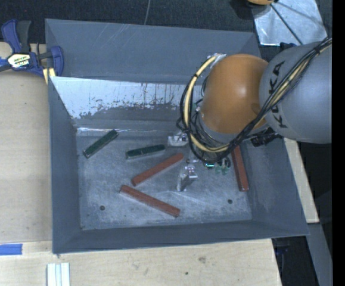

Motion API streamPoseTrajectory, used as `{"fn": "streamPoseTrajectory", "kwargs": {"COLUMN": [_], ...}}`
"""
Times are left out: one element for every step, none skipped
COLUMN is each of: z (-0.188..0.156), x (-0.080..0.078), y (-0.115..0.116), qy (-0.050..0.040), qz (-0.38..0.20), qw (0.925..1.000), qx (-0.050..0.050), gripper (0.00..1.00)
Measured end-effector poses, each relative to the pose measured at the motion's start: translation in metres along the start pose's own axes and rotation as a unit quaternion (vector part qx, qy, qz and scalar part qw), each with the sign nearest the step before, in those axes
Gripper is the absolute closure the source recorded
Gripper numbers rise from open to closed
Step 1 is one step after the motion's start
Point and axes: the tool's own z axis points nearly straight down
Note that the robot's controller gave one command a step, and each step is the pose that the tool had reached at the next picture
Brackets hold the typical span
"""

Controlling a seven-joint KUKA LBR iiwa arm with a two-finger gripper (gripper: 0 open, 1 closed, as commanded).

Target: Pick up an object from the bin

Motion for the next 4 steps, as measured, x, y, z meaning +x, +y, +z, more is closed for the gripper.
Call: {"fn": "streamPoseTrajectory", "kwargs": {"z": [-0.004,0.071,0.071,-0.089], "x": [-0.002,-0.068,-0.068,-0.057], "y": [0.000,-0.008,-0.008,-0.011], "qy": [-0.0041,-0.0110,-0.0110,-0.0082], "qz": [0.001,-0.092,-0.091,-0.151], "qw": [1.0000,0.9957,0.9958,0.9885], "qx": [0.000,0.000,-0.001,0.001], "gripper": [0.00,1.00,1.00,1.00]}}
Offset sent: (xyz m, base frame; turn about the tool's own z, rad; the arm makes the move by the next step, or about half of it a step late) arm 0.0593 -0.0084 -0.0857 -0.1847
